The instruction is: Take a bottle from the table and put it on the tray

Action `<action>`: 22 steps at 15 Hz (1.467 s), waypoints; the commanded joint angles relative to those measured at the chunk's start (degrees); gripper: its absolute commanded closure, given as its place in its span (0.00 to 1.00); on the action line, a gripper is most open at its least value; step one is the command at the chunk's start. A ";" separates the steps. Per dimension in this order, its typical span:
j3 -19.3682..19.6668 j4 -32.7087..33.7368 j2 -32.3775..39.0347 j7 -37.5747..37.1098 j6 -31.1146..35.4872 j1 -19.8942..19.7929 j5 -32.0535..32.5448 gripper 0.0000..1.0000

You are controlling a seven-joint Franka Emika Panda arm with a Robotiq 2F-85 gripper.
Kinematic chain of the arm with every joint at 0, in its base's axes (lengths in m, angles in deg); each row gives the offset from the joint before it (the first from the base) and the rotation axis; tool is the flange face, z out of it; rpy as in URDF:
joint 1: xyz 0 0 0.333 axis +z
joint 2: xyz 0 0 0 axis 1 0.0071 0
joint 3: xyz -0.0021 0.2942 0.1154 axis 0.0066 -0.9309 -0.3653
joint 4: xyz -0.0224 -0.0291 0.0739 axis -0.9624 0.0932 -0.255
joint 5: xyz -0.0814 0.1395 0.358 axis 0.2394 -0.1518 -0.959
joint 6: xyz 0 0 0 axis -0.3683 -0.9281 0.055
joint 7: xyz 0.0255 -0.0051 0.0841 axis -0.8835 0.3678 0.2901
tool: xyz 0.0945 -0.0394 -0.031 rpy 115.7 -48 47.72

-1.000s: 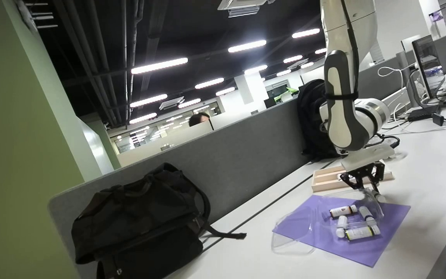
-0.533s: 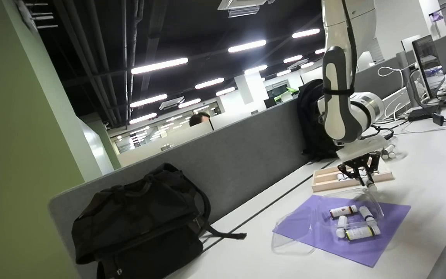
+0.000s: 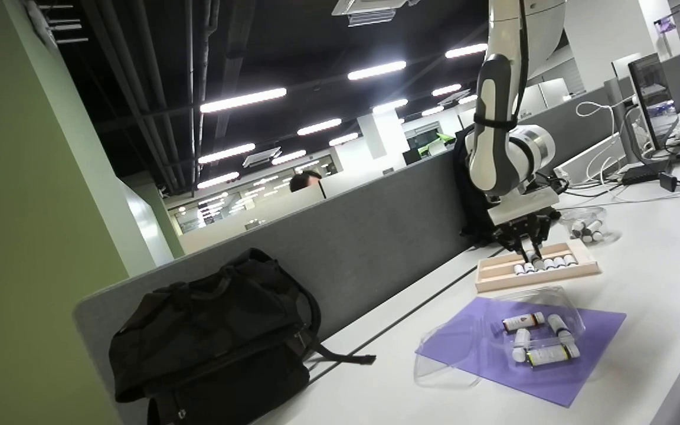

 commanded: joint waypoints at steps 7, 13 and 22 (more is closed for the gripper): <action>-1.87 2.04 1.02 -1.23 -0.39 -2.39 1.26 0.88; -6.34 15.69 6.76 1.51 -10.23 -9.20 -1.11 0.88; -6.84 29.51 13.14 0.56 -20.53 -13.04 0.07 0.63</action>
